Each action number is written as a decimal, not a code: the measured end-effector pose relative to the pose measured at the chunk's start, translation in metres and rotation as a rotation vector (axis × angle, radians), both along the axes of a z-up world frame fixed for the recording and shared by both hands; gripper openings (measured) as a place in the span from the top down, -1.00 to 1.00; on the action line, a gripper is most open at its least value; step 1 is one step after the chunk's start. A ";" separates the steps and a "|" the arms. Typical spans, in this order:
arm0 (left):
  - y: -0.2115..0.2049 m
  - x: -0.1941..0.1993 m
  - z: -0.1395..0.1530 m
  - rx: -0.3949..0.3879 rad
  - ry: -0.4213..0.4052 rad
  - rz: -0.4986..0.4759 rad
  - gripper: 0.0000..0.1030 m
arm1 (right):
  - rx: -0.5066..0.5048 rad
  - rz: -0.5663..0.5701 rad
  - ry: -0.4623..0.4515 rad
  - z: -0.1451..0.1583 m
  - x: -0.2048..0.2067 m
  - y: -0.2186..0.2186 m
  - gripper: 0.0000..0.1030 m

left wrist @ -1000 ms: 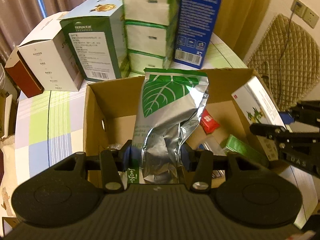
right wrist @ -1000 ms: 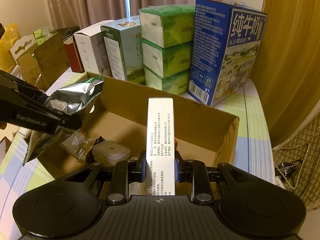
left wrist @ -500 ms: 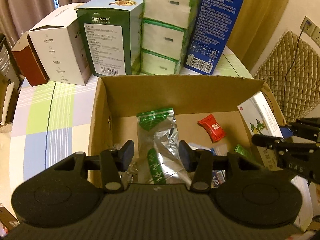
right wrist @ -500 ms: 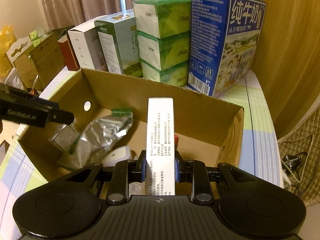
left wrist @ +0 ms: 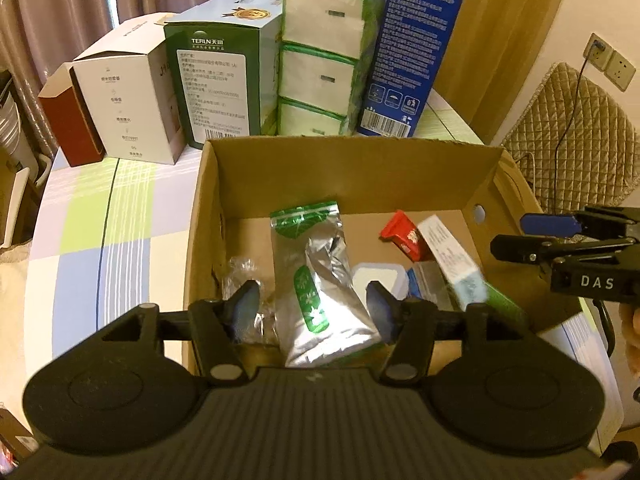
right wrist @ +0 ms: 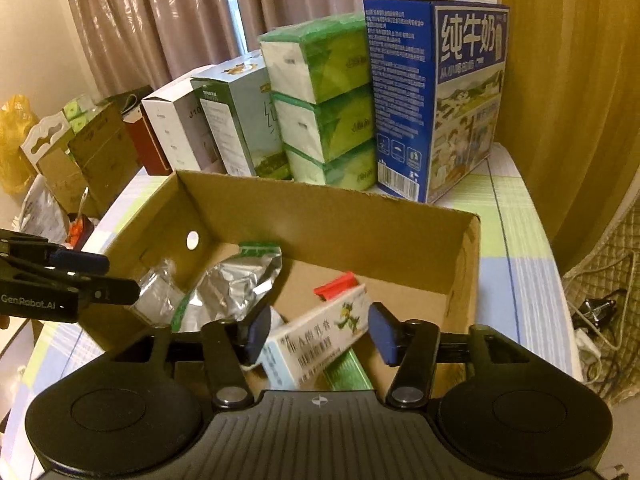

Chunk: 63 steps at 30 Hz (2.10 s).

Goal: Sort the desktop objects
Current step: 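Open the left tool to drop the foil bag while the right tool releases the white box, then bring both tools back over the medicine box and spoon on the table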

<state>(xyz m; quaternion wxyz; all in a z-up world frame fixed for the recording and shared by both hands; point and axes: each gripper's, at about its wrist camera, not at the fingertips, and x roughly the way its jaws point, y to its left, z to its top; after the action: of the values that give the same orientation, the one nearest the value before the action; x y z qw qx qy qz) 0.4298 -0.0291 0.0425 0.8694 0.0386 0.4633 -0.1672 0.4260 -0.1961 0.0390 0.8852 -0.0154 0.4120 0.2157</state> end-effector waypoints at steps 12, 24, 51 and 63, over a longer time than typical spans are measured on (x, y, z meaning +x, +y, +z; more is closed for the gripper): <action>0.013 -0.062 0.024 -0.048 -0.003 0.028 -0.48 | 0.034 -0.032 -0.016 0.023 -0.066 -0.023 -0.69; 0.012 -0.134 0.049 -0.054 -0.025 0.018 -0.82 | 0.083 -0.006 -0.003 0.037 -0.140 -0.042 -0.87; 0.022 -0.260 -0.006 0.110 -0.072 -0.094 -0.98 | -0.013 0.039 0.057 -0.011 -0.230 -0.067 -0.96; 0.022 -0.259 -0.032 0.146 -0.029 -0.116 -0.98 | -0.029 0.070 0.090 -0.033 -0.227 -0.056 -0.96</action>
<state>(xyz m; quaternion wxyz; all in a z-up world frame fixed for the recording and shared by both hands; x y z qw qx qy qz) 0.1708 -0.0068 0.0106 0.8598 0.1310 0.4585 -0.1827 0.1990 -0.2519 0.0060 0.8573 -0.0330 0.4538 0.2408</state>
